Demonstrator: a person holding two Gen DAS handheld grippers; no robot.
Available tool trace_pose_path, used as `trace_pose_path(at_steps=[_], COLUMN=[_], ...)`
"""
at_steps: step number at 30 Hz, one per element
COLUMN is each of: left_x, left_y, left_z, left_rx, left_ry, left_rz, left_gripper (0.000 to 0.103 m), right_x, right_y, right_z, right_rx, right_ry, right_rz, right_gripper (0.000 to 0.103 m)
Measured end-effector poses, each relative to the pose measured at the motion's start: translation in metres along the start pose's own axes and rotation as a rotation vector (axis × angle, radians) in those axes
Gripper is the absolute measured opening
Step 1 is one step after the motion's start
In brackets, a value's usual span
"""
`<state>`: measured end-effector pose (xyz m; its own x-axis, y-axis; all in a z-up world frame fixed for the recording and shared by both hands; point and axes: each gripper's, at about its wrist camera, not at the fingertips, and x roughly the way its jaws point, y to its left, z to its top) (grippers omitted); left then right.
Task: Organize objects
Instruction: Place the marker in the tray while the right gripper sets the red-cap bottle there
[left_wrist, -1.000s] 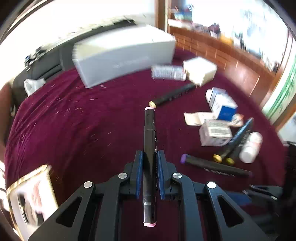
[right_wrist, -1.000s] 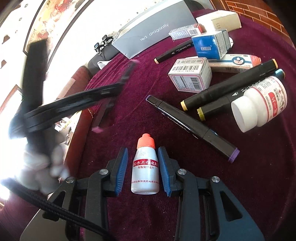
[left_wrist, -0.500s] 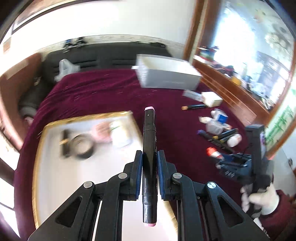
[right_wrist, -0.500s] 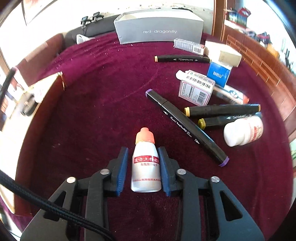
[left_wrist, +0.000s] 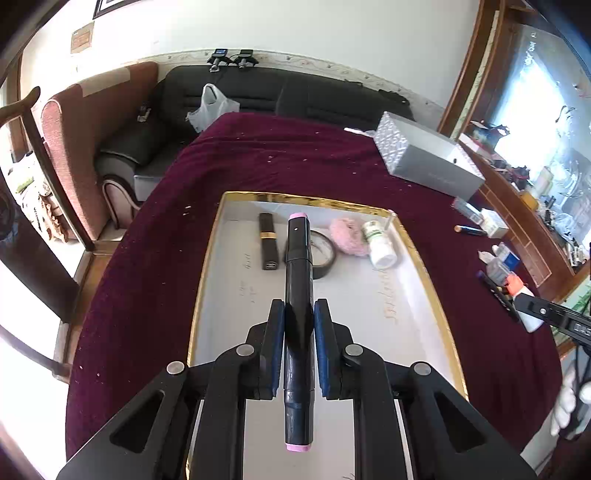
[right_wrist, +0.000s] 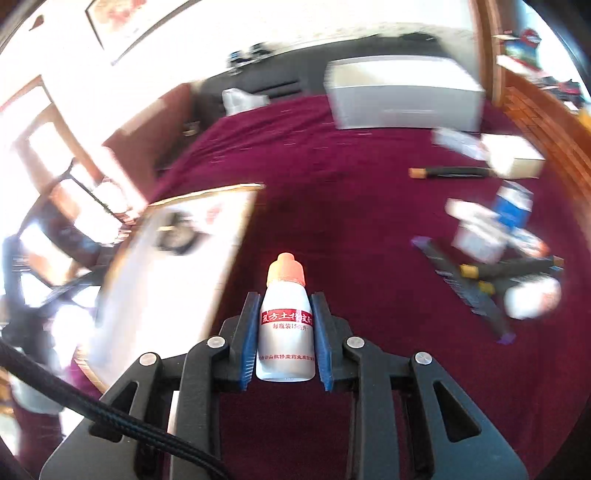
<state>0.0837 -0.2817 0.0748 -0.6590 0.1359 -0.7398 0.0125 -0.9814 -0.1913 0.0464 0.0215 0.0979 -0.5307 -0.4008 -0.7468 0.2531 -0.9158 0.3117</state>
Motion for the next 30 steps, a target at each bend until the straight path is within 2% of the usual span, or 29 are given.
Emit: trace_pose_path(at_steps=[5, 10, 19, 25, 30], left_x=[0.019, 0.046, 0.081, 0.094, 0.090], left_y=[0.017, 0.031, 0.043, 0.053, 0.058], left_z=[0.011, 0.025, 0.047, 0.050, 0.051], left_rx=[-0.014, -0.031, -0.031, -0.051, -0.072], left_ry=[0.028, 0.084, 0.140, 0.159, 0.139], left_rz=[0.049, 0.058, 0.104, 0.076, 0.039], left_gripper=[0.013, 0.013, 0.013, 0.013, 0.013], right_x=[0.038, 0.091, 0.151, 0.175, 0.184], right_y=[0.055, 0.091, 0.132, 0.147, 0.154], right_z=[0.010, 0.015, 0.026, 0.028, 0.027], right_rx=[-0.061, -0.063, -0.099, -0.125, -0.137], right_ry=[0.082, 0.169, 0.255, 0.296, 0.313], right_rz=[0.120, 0.203, 0.192, 0.183, 0.173], right_gripper=[0.025, 0.025, 0.025, 0.025, 0.025])
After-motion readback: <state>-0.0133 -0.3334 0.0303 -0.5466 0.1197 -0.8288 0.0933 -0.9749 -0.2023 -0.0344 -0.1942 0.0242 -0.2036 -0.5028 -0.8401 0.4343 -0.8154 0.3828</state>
